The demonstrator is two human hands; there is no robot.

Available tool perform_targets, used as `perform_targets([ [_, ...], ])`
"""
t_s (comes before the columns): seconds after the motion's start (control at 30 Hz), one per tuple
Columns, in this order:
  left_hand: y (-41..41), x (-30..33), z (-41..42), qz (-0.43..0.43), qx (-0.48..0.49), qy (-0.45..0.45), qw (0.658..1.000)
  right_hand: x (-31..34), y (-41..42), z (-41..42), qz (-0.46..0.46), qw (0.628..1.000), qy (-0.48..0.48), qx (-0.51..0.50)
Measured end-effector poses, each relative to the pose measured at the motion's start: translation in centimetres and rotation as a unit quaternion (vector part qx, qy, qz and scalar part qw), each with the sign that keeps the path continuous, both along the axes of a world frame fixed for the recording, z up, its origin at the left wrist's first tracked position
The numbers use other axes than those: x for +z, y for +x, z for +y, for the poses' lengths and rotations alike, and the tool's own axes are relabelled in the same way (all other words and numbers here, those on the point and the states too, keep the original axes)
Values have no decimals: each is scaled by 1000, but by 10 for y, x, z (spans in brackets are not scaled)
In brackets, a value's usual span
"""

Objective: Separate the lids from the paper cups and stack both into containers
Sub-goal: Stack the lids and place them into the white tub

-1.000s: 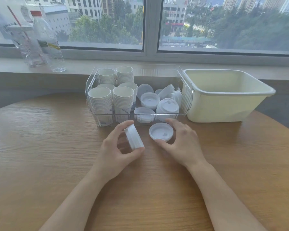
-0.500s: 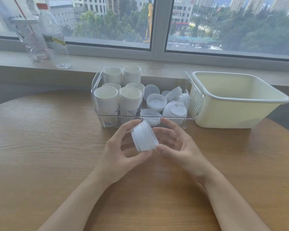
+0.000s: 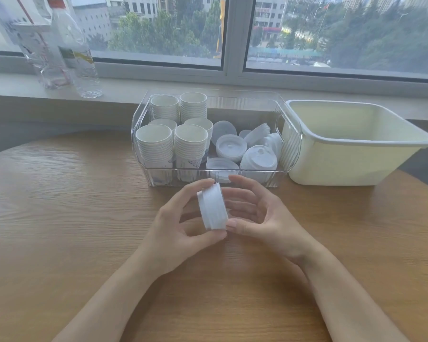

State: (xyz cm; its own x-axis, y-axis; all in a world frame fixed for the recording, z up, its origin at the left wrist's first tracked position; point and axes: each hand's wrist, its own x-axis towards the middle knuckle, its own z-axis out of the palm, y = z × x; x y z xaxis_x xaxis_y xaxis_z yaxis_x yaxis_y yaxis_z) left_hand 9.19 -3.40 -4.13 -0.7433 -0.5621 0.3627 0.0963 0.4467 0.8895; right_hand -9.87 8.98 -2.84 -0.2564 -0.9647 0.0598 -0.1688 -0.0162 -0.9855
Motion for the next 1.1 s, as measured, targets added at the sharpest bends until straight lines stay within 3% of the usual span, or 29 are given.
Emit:
perform_targets([
  [0.47,2,-5,-2,-12,34,-95,995,-4,9,-4,16,999,-21,-35],
  [0.57,1,-8,-5,-9,61,-81,995,-5,14,-4,35,997,-31,-53],
  [0.67,2,-9,-14,13,98,-36,994,7,13,-8,129,979,-64,-148],
  [0.77,3,-11,-23,26,138,-34,990,22,3,-27,267,935,-89,-215],
  [1.0,3,-10,-26,40,149,-17,988,38,-8,-75,491,858,122,-90],
  [1.1,2,-10,-26,39,147,-11,988,38,-8,-78,500,851,125,-100],
])
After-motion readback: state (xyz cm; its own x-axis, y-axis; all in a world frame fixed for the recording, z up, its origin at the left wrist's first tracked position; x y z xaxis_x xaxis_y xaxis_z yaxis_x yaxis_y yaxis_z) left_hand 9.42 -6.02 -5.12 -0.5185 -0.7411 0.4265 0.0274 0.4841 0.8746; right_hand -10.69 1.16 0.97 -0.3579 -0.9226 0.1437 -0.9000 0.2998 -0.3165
